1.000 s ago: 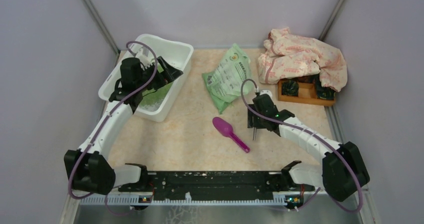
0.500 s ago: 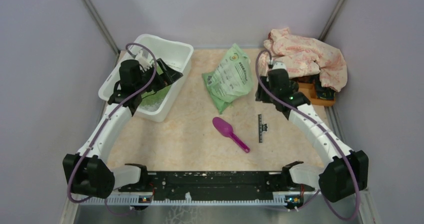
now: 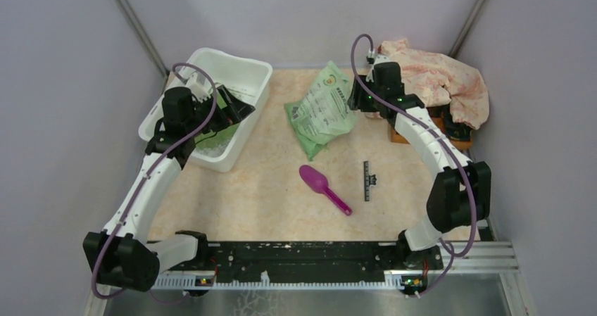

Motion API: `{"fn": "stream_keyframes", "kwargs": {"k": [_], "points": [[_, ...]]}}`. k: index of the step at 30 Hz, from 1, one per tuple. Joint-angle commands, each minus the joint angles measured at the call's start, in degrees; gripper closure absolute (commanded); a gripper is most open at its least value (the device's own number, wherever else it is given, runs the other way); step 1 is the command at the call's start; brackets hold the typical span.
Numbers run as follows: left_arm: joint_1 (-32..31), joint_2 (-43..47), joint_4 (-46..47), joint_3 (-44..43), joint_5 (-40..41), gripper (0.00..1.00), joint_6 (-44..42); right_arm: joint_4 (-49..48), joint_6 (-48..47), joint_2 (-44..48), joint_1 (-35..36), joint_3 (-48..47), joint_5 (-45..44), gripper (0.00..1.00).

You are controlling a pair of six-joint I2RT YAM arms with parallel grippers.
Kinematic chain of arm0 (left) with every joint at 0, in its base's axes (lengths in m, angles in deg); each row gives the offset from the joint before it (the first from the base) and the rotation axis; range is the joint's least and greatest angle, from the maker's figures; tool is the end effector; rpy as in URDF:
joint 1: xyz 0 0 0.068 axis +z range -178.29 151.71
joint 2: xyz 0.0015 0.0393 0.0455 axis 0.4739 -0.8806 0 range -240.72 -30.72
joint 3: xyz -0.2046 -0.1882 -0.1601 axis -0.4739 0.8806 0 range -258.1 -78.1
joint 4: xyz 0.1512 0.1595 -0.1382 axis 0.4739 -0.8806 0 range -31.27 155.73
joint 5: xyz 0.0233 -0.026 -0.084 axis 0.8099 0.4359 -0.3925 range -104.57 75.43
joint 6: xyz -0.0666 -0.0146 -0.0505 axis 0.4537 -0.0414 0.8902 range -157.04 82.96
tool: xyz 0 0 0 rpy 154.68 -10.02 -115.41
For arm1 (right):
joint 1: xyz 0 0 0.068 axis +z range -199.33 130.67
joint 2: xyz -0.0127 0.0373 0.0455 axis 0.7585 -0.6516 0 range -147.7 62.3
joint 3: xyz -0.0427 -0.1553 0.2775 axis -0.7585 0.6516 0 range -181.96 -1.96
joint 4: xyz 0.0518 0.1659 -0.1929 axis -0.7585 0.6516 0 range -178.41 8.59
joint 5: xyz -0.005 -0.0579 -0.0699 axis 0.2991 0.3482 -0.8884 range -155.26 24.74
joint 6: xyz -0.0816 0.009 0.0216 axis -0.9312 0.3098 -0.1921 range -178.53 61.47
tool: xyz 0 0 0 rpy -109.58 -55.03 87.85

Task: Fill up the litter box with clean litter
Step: Open the cat litter bag at the center of the board.

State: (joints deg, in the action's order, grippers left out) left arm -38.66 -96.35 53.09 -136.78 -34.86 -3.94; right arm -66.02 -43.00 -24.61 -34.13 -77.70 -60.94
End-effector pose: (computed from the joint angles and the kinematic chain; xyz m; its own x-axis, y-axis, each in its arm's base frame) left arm 0.2656 -0.0750 0.3808 -0.5440 -0.4211 -0.7257 0.2306 0.7566 -0.6119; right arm 0.3623 0.1043 0.3561 -0.6003 0.1134 -0.7917 -0.1676 0.9501 0.2631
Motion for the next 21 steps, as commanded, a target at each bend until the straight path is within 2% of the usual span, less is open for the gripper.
{"fn": "stream_keyframes", "kwargs": {"k": [1,14,21], "points": [[-0.35,0.56,-0.88,-0.65,0.41,0.01,-1.55,-1.48,-1.88,-1.81,-0.06,-4.43,0.65,0.52],[-0.35,-0.06,-0.96,-0.66,0.56,0.01,-1.73,-3.35,-1.73,-0.5,-0.07,-4.41,0.49,0.53],[-0.35,-0.63,-0.62,-0.49,0.29,0.01,-1.2,-2.85,-2.3,0.25,-0.29,-4.16,-1.54,0.58]]}}
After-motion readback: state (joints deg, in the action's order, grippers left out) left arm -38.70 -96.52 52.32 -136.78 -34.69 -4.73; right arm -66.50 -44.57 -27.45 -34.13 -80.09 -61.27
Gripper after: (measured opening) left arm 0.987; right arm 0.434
